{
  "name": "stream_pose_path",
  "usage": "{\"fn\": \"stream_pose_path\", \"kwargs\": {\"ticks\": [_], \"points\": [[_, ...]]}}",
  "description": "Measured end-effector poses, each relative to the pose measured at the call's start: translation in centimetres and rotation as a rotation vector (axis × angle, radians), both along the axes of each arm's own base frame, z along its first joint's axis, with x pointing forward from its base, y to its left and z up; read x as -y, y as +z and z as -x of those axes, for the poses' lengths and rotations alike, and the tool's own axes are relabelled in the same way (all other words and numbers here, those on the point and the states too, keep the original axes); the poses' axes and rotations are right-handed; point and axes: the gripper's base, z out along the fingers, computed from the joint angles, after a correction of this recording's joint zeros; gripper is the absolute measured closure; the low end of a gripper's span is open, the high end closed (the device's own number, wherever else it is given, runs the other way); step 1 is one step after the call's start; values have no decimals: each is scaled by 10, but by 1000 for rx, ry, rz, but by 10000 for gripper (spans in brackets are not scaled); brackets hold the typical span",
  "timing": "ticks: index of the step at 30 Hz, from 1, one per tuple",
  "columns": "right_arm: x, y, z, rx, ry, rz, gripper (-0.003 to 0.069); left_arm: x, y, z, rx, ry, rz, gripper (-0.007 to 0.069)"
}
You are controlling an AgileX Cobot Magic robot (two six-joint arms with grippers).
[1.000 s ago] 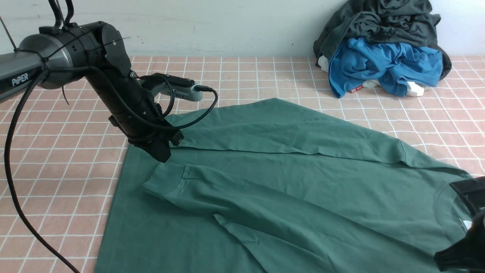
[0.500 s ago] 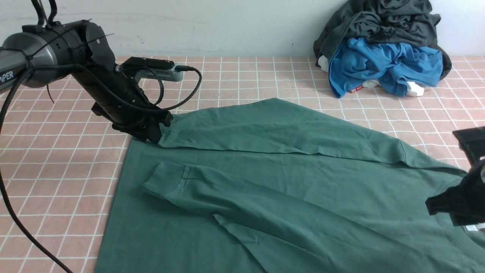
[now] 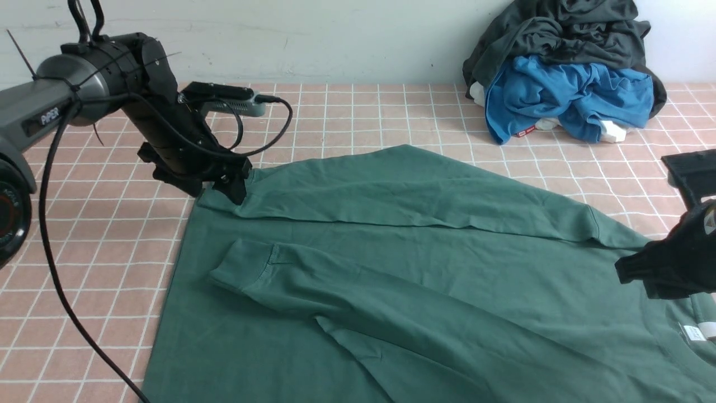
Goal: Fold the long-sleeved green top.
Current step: Use the left arm to clamp the cuff farthest from it
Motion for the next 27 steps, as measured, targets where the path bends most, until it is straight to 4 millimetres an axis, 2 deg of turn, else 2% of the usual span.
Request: {"fn": "stream_pose_path", "kwargs": {"ticks": [5, 9, 14, 20, 23, 27], "points": [[0, 0, 0, 1, 4, -2, 377, 19, -14, 3, -49, -89, -42, 127], [0, 0, 0, 4, 5, -3, 377, 31, -15, 1, -7, -125, -73, 176], [0, 0, -1, 7, 8, -3, 377, 34, -17, -4, 45, -127, -125, 256], [-1, 0, -1, 7, 10, -3, 377, 31, -23, -6, 43, -99, -159, 387], [-1, 0, -1, 8, 10, -4, 377, 31, -22, -6, 46, -101, -164, 500], [-1, 0, -1, 11, 11, -5, 377, 31, -21, -6, 38, -102, -165, 590]]}}
